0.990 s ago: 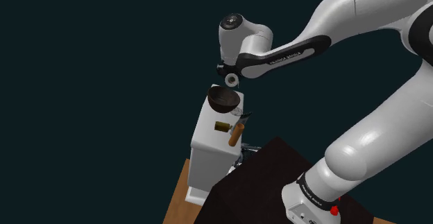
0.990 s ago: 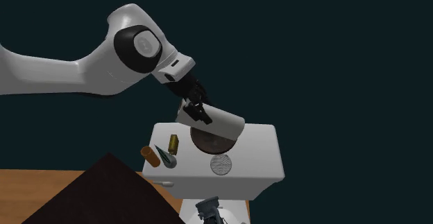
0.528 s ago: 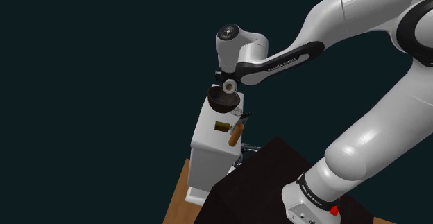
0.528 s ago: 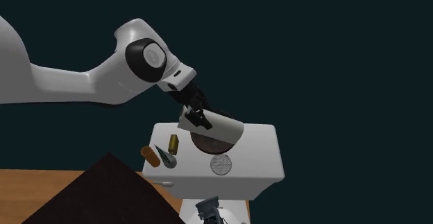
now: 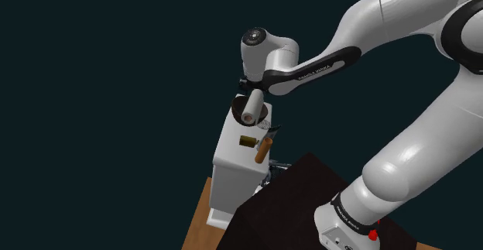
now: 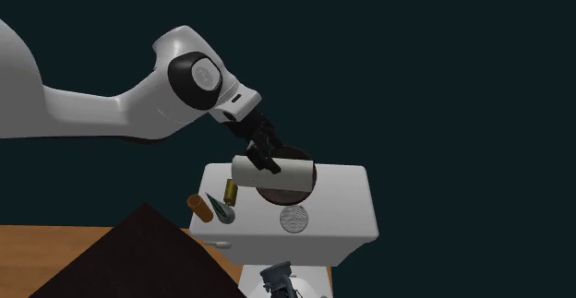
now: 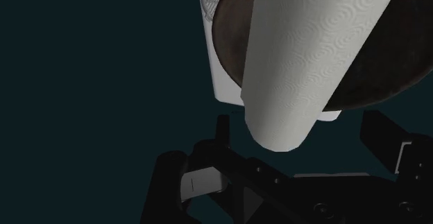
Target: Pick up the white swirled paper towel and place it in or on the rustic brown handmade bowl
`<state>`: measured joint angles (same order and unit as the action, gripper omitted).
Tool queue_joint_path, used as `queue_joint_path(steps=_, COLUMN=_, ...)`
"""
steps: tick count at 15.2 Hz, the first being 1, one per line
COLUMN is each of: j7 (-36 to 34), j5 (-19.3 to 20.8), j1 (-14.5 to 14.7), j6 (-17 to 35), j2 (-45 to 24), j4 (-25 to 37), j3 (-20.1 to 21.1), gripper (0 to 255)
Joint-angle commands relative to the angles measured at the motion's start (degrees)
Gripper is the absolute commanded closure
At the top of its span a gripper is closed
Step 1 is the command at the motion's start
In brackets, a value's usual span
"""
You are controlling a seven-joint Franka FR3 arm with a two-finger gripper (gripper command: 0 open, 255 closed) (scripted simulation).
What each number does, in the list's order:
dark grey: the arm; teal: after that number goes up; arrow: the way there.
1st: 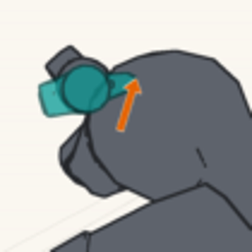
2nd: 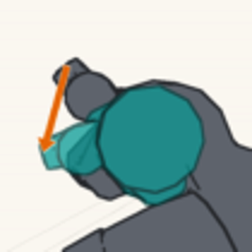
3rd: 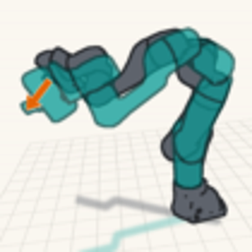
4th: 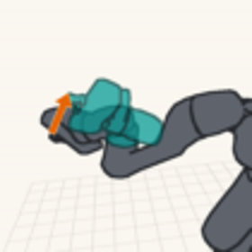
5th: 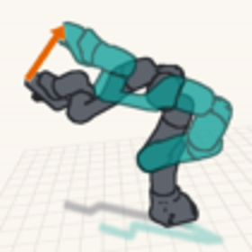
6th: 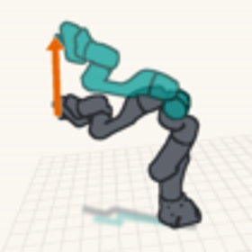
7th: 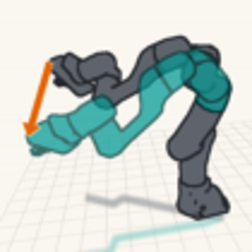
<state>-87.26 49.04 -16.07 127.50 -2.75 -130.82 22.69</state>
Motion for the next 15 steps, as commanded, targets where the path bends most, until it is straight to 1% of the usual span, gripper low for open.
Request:
queue_joint_path(steps=1, j7=0.0, j5=0.0, j1=0.0, j6=0.0, j2=0.0, j4=0.0, j3=0.0, gripper=0)
queue_joint_path(steps=3, j7=0.0, j5=0.0, j1=0.0, j6=0.0, j2=0.0, j4=0.0, j3=0.0, gripper=0)
queue_joint_path(steps=7, j7=3.1, j5=-5.7, j1=1.8, j6=-4.9, j2=4.5, j4=1.1, j3=2.0, gripper=0)
queue_joint_path(steps=15, j7=3.1, j5=-5.7, j1=1.9, j6=-4.9, j2=4.5, j4=1.1, j3=2.0, gripper=0)
